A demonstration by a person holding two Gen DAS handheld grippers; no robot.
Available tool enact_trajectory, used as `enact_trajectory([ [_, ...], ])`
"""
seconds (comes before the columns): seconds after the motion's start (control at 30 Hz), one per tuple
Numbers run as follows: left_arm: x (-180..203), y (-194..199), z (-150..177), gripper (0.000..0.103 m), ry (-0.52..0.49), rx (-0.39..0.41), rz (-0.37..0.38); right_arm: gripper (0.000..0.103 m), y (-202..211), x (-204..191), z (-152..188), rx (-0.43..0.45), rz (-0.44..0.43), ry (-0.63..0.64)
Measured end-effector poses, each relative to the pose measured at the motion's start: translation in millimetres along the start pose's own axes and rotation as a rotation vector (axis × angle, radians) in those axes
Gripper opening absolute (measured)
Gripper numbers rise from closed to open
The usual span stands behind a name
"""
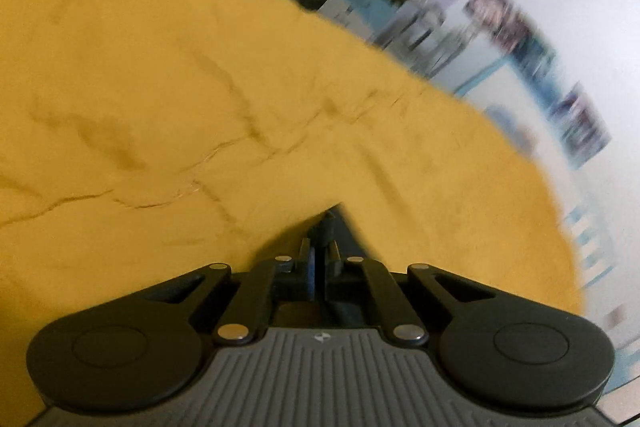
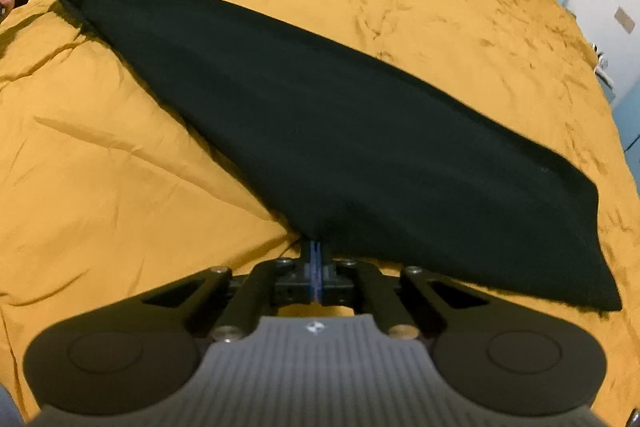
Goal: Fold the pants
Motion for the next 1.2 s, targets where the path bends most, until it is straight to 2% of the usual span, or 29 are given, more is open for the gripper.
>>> enact_trajectory([
  [0.07,-7,-6,7,0.003,0.015,-0.025,-0.019,0.000,-1,3,1,-0.008,-0.008,-0.025],
  [0.17,-30,-9,13,0.014,0.172,-0.050,-0.021,0.004,6,6,-1,0.015,-0.018,-0.036],
  [0.23,-46,-3,14,0.031,0.308,-0.038,0.029,0.025,13,8,-4,0.044,-0.027,-0.042],
  [0.3,-54,2,17,0.043,0.388,-0.026,0.074,0.027,18,10,-6,0.065,-0.028,-0.051],
  [0.37,-54,2,22,0.044,0.408,-0.033,0.076,0.027,18,11,-7,0.079,-0.024,-0.058],
  [0.5,-40,-5,31,0.044,0.374,-0.042,0.061,0.027,16,15,-7,0.084,-0.005,-0.076],
  [0.57,-29,-8,33,0.035,0.325,-0.035,0.046,0.027,15,20,-7,0.079,0.004,-0.089],
  [0.63,-21,-2,35,0.004,0.262,-0.020,0.018,0.027,16,26,-4,0.074,0.016,-0.110],
  [0.73,-1,16,31,0.004,0.187,0.038,0.050,0.027,16,38,-1,0.069,0.031,-0.151],
  [0.87,49,55,27,0.004,0.019,0.105,0.120,0.027,14,54,4,0.068,0.030,-0.216],
  [0.97,98,89,34,0.004,-0.119,0.135,0.217,0.029,13,63,8,0.067,0.022,-0.253],
  [1.07,153,127,57,0.004,-0.308,0.145,0.306,0.029,13,70,12,0.073,0.005,-0.287],
  [1.2,234,169,110,0.004,-0.582,0.181,0.394,0.030,17,79,18,0.092,-0.021,-0.324],
])
Point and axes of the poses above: each gripper's, at about its wrist camera, not at the fingertips, and y roughly against the way its jaws point, x to its right, z to its underside, the point moved 1 cm from there along -y, roughly the way its jaws point, and after that the axes turned 7 degrees about x, right-handed, at the moved point
